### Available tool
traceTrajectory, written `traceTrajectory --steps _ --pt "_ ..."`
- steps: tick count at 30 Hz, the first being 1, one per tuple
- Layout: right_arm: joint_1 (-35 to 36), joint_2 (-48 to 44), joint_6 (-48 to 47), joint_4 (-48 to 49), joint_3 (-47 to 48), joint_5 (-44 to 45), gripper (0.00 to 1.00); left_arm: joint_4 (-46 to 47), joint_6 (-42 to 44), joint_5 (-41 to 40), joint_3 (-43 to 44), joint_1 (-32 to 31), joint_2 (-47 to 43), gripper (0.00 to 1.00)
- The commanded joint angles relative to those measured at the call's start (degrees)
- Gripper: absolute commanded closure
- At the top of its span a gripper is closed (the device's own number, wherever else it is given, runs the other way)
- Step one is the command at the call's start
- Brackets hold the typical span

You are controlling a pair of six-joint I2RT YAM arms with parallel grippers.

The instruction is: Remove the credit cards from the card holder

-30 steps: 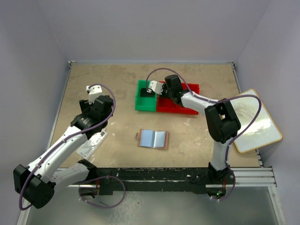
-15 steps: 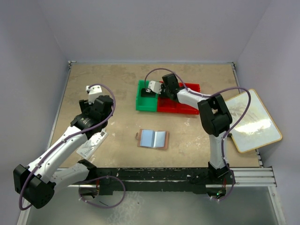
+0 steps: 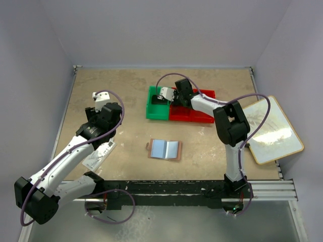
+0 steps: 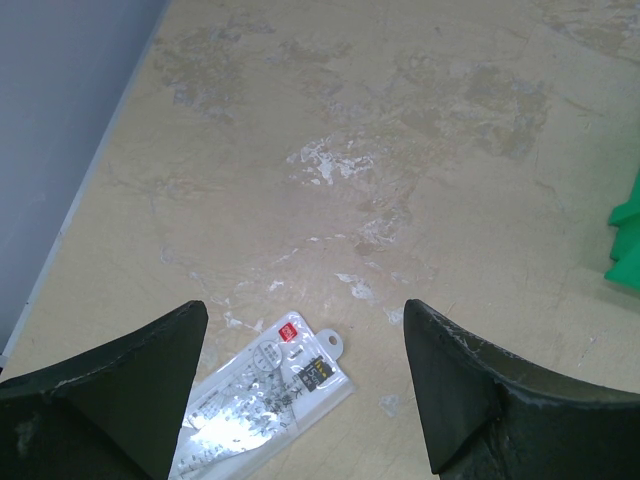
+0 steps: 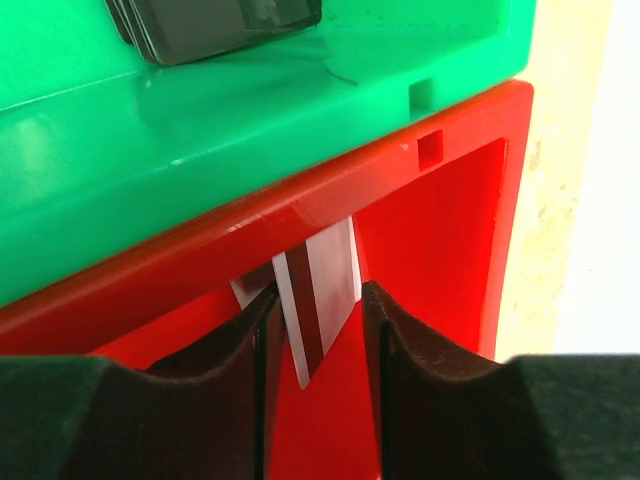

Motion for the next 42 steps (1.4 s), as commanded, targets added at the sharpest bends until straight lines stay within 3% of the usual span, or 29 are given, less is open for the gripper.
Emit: traceTrajectory --steps 1,7,30,42 --pt "-0.3 -2.9 0.1 -0.8 0.0 -0.1 0.53 1.0 1.0 -0.4 0.1 0.2 -0.4 0.23" --pt "-0.4 -3.4 2.2 -1.0 0.3 -0.6 0.46 1.1 1.1 -0.1 0.1 0.2 0.0 0.23" --pt "-0.8 -6.6 5.9 4.4 -2.9 0.0 0.39 1.0 1.4 1.3 0.2 0.2 1.2 0.23" --pt "-0.7 -24.5 20.9 23.9 -12.0 -0.1 0.39 0.4 0.9 -1.6 0.5 0.2 -0.4 0.22"
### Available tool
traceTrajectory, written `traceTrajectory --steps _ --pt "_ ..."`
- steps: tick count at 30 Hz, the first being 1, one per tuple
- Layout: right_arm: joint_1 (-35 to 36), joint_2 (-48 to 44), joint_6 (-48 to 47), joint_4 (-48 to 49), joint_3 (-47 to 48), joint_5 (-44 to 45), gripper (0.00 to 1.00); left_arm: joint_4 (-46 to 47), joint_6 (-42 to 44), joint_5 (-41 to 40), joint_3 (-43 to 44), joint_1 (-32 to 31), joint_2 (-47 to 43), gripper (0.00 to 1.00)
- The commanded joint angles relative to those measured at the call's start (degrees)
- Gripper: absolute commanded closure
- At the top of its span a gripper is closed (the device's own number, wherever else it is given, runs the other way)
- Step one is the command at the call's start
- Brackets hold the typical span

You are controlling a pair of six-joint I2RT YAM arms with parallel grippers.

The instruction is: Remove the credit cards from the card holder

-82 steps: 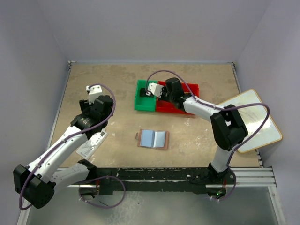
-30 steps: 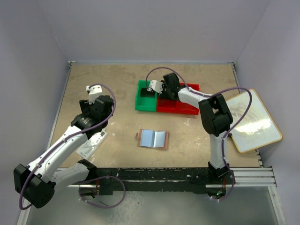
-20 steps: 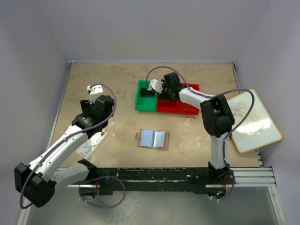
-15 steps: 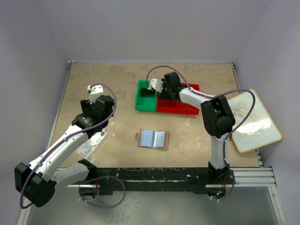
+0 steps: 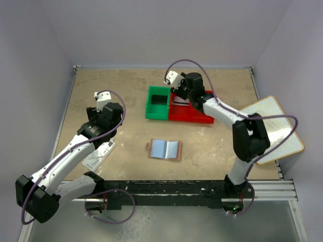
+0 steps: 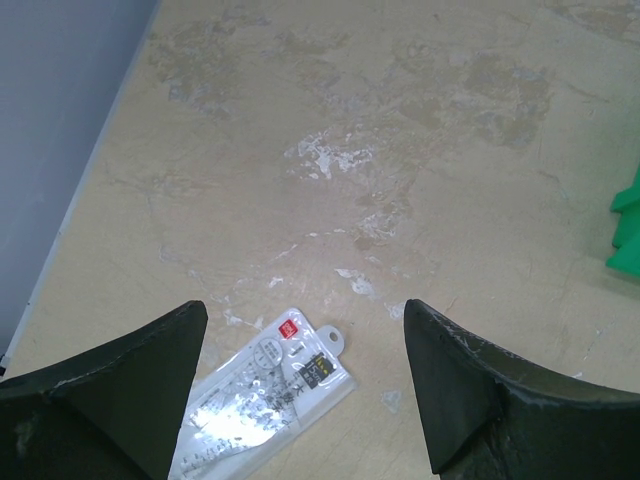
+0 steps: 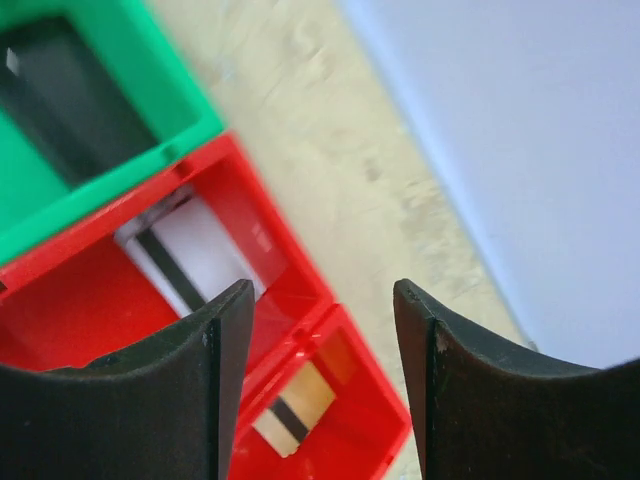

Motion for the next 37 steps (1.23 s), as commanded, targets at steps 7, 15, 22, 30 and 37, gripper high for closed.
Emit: traceTrajectory --steps 7,15,22,30,37 --pt "-0.3 -29.6 28.7 28.8 -22.2 11.7 0.36 -0.5 -1.5 -8.1 1.0 0.2 -2.4 0.22" --pt "-0.3 -50.5 50.4 20.2 -36.3 13.5 0.26 -0.5 -4.0 -12.6 0.7 0.2 -2.9 0.21" --pt "-0.3 -59.4 52.7 9.2 -36.1 16.6 0.19 -2.6 -7.7 -19.1 2.6 0.2 -3.1 0.21" --pt "-0.3 -63.7 55.9 -3.0 -26.7 12.3 0.00 -4.8 -8.2 -20.7 4.8 0.2 -7.1 0.20" --pt "-0.3 -66.4 58.4 -8.6 -26.0 11.1 0.00 1.2 -4.5 -19.1 0.1 0.2 -16.0 0.20"
